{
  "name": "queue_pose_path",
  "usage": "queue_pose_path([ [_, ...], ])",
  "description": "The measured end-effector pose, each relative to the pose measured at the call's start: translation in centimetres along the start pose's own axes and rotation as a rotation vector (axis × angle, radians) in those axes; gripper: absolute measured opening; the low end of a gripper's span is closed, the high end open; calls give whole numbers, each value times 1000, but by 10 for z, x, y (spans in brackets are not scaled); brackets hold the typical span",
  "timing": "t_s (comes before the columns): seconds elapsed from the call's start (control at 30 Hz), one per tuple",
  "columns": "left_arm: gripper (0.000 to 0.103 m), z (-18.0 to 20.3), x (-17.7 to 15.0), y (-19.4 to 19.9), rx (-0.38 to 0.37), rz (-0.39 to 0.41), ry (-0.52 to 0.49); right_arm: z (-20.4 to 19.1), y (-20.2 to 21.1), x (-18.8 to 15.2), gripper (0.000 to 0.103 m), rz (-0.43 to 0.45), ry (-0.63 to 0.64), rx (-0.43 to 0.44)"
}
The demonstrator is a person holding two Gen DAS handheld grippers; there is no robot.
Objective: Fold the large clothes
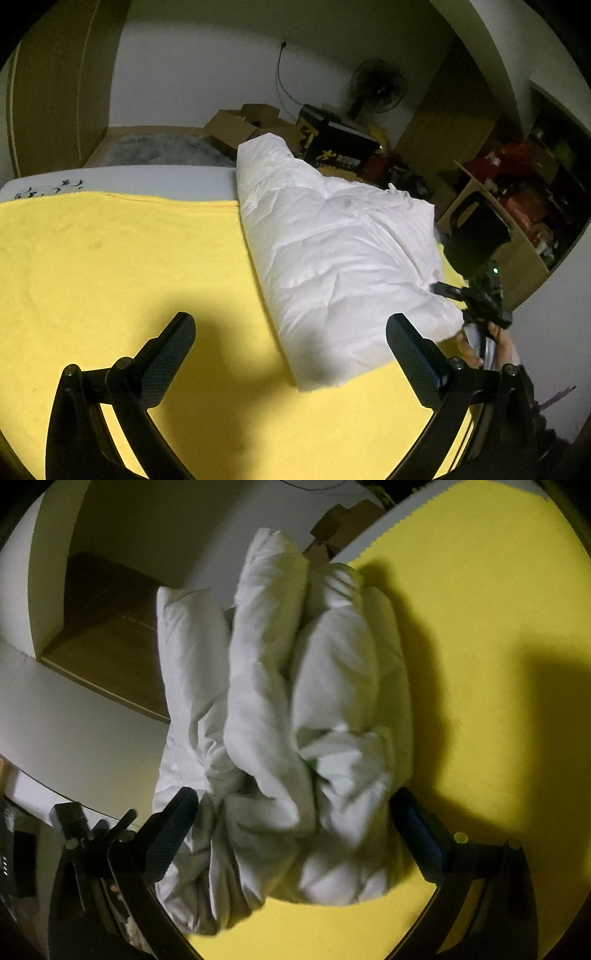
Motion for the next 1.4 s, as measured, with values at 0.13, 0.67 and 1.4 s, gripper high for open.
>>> queue_pose_path([
  [0.13,103,-15,-4,10,17,3,20,-1,-19,1,103,-20,42,-63],
  [0.67,103,-15,18,-62,-82,-96,131,-14,-57,4,47,-7,69,-60],
  [1.4,103,-28,101,-256,-409,-262,412,-31,-44,-9,54,-14,167,-102],
])
Point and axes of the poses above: each gripper's, at about its wrist camera, not at the fingertips, and y roughly against the way its jaws point, z to its right, x to its top, the point moved 8 cm from there along -y, roughly the way its jaws point, and after that the axes turned 7 degrees about x, right-handed, at the moved point
